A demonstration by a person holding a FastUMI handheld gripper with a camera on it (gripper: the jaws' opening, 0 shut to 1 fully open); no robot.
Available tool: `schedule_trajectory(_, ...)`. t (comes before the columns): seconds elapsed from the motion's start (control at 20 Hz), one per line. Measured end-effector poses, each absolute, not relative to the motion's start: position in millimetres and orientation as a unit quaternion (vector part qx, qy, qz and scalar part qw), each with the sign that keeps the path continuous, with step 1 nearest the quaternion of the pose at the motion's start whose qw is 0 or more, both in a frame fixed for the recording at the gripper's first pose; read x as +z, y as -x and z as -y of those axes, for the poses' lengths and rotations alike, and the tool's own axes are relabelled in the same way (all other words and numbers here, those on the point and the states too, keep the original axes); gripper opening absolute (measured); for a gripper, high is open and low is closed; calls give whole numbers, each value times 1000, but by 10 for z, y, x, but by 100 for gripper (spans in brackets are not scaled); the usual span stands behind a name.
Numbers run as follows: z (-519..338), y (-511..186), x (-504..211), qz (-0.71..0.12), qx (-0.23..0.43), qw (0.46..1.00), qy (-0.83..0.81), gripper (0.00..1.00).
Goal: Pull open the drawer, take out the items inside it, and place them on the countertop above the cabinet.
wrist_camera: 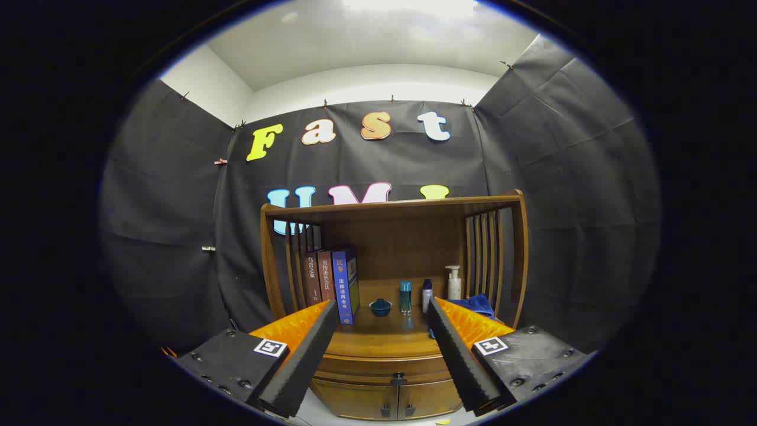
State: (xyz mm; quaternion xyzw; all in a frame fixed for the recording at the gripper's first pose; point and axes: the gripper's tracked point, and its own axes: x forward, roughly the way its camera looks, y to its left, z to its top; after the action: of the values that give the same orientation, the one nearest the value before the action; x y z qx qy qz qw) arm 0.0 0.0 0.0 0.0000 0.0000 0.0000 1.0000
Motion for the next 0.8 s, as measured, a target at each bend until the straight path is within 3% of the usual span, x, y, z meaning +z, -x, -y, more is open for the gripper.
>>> schedule_trajectory(0.8, -9, 18, 81, 4, 11, 1000, 6, 99)
